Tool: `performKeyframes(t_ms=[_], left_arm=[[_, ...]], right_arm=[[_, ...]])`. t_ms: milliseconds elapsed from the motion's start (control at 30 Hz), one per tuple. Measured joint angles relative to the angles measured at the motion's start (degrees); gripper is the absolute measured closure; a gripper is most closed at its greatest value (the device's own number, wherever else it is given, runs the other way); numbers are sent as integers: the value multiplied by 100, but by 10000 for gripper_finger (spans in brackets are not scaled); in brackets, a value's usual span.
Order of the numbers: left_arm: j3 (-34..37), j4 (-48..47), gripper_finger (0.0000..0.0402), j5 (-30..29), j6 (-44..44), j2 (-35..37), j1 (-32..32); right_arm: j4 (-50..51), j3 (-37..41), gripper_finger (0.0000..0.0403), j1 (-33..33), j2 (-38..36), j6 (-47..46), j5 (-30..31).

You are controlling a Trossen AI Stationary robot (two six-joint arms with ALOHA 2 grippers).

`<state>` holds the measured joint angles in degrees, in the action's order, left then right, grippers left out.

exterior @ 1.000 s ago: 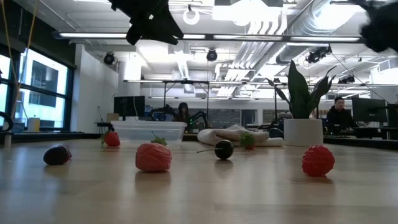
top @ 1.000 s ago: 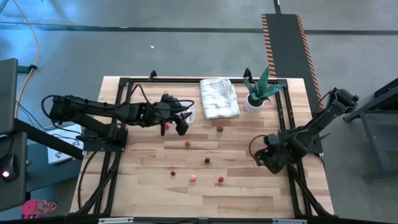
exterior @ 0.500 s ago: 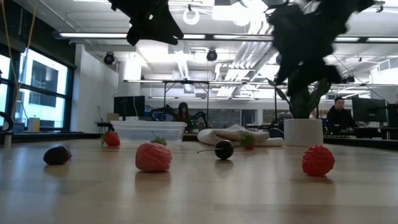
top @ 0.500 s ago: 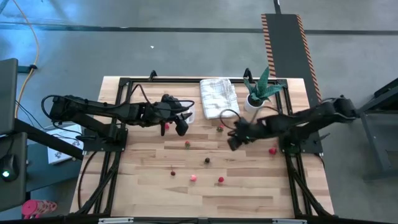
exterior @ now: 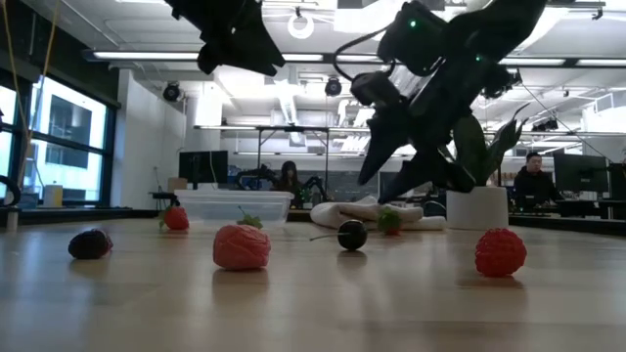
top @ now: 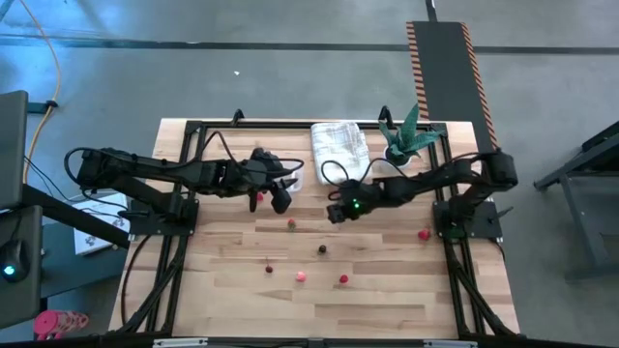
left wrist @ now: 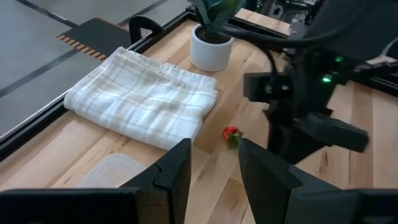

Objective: Pick and placing Produce into tupperware
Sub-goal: Put the red strawberry into the transparent bin

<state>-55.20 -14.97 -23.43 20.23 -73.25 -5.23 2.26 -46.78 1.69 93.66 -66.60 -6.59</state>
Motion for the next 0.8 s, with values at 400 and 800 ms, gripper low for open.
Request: performKeyframes(t_ms=[400,800], left_arm=[[0,21,277,58,-199,0,0],[0,31,277,122,-287,0,0]], right_arm=[[521,0,250,166,23,-650,310],[654,0,250,378,36,-689,684]])
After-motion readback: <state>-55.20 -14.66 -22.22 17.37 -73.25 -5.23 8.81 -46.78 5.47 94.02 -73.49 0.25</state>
